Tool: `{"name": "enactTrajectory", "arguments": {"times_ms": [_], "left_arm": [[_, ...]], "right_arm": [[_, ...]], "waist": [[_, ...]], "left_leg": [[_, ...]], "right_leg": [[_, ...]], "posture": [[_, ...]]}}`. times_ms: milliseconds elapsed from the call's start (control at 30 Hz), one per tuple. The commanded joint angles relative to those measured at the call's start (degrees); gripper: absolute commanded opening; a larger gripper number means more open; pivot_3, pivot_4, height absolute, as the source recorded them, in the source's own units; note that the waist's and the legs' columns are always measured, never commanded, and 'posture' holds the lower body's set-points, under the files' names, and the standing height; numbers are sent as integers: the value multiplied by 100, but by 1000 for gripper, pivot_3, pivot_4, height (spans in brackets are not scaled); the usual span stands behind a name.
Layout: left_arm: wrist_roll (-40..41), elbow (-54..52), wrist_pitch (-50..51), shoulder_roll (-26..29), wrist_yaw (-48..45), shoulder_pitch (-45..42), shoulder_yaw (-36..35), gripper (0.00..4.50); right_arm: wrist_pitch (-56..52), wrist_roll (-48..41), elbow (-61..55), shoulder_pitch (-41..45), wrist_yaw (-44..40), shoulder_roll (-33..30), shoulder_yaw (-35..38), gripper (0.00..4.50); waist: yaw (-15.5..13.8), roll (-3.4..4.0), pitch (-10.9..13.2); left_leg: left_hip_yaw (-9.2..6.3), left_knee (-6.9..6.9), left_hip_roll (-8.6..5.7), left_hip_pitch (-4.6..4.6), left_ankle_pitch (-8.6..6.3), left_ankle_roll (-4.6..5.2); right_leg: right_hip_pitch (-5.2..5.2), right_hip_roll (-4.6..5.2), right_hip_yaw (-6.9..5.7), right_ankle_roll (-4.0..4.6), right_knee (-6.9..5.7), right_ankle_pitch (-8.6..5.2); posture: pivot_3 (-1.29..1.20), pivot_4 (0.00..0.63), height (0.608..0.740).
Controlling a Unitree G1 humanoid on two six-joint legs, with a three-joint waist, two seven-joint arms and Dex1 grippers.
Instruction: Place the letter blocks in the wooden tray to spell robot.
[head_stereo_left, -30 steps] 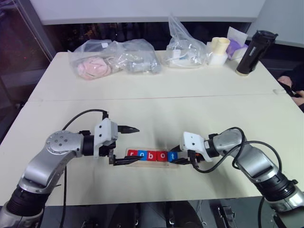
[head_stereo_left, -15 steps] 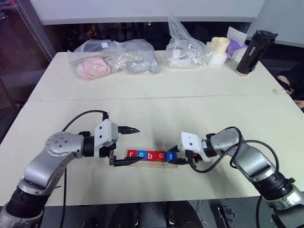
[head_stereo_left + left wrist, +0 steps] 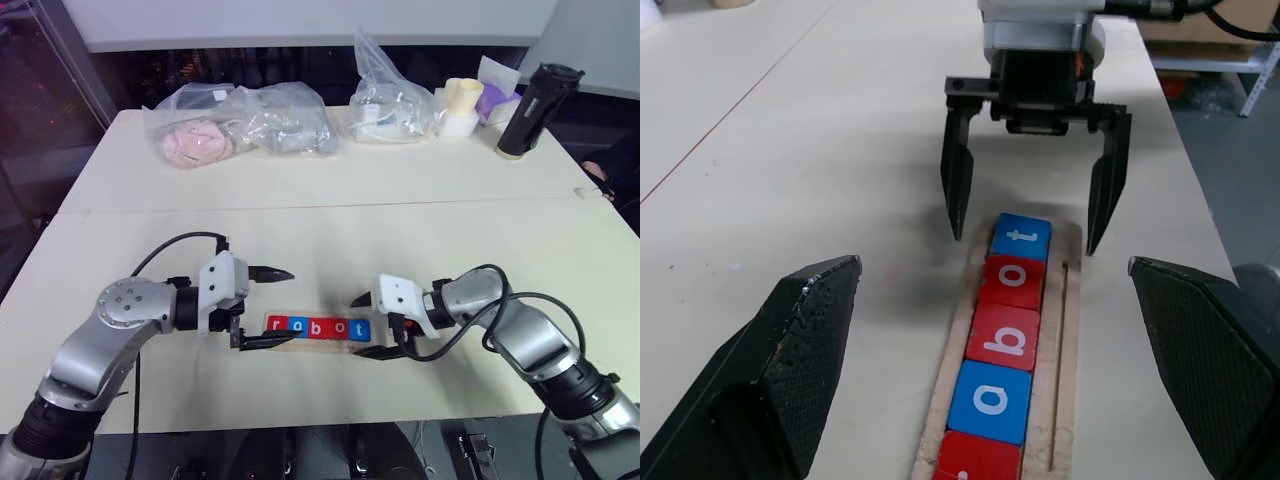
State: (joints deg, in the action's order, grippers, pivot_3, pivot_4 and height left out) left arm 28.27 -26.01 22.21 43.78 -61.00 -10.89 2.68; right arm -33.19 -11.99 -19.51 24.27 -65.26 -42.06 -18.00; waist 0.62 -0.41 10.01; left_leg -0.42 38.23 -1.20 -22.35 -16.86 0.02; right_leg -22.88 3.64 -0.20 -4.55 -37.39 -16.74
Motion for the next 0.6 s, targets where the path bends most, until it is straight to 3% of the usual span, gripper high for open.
{"name": "enactTrajectory", "arguments": {"times_ms": [33,267,467,600], "left_arm": [[142,-119,5,-28,44,11,-151,4500],[378,-89,336,28,316,173,-549,4500],[530,-190,637,256,503,677,-1064,4500],[689,-282,832,438,517,985,-1437,4500]], "right_arm": [[-396,-457,-442,45,227,16,608,4439],[-1218,-1093,-1266,-1112,980,-167,2100,4439],[-1444,-1432,-2249,-2633,1246,-403,3085,4439],[-1761,-1921,-2667,-3091,1321,-452,3717,4439]], "waist": [[-1,0,0],[-55,0,0],[-93,1,-1],[-98,1,-1]], "left_leg": [[0,0,0,0,0,0],[-2,-4,0,-7,-1,0],[-2,-7,2,-1,-1,1],[-2,-5,2,0,-1,1]], "right_leg": [[0,0,0,0,0,0],[-2,2,0,0,9,0],[-1,2,0,0,6,0],[3,2,0,1,4,0]], "posture": [[0,150,740],[0,150,740],[0,150,740],[0,150,740]]}}
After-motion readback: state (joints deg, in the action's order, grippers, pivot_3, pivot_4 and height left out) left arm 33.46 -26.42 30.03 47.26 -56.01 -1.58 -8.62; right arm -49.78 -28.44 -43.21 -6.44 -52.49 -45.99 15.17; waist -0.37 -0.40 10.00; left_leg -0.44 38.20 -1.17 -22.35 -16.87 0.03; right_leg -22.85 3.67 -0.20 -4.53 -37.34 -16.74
